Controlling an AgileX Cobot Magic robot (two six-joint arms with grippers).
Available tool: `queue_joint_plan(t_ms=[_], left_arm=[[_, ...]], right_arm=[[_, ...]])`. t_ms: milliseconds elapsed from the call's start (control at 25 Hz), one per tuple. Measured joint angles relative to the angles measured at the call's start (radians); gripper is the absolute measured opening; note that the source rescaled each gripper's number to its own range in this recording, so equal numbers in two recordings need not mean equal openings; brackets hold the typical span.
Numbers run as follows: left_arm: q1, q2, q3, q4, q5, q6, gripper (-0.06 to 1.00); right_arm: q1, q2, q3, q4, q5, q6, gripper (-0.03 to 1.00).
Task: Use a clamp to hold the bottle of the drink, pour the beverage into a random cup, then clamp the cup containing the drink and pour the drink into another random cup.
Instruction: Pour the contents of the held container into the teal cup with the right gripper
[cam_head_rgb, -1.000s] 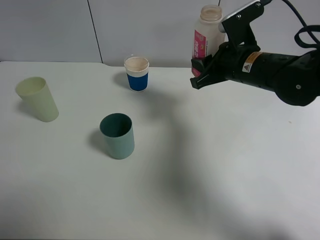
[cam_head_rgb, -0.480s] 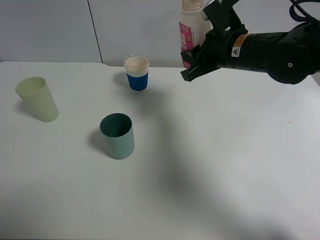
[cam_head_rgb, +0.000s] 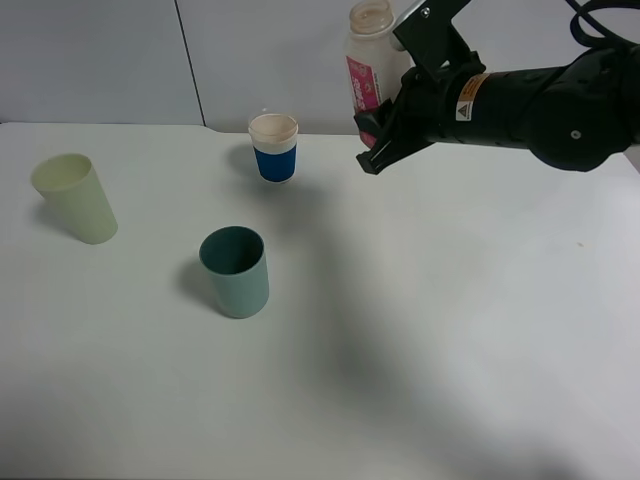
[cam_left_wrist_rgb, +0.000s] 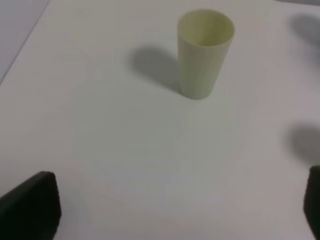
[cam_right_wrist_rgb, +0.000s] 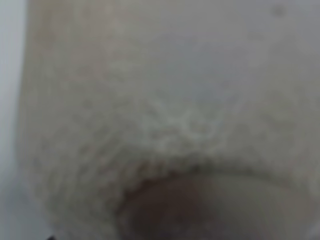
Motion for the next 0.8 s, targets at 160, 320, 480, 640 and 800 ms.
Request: queue_joint_plan(t_ms=[160, 320, 480, 640, 800], left_arm=[[0.000, 0.000, 0.000, 0.000, 0.000, -0.001, 0.93], [0.000, 0.000, 0.000, 0.000, 0.000, -0.001, 0.93], [0.000, 0.000, 0.000, -0.001, 0.000, -0.001, 0.93], [0.000, 0.000, 0.000, -0.001, 0.000, 0.000, 0.93], [0.000, 0.000, 0.000, -0.001, 0.000, 0.000, 0.93]], right_arm=[[0.005, 0.000, 0.000, -0.001, 0.000, 0.000, 0.00], [0.011, 0.000, 0.000, -0.007, -0.001, 0.000, 0.00], [0.023, 0.000, 0.000, -0.023, -0.003, 0.000, 0.00], [0.033, 0.000, 0.000, -0.027, -0.004, 0.000, 0.00], [0.034, 0.000, 0.000, -0.031, -0.004, 0.000, 0.00]])
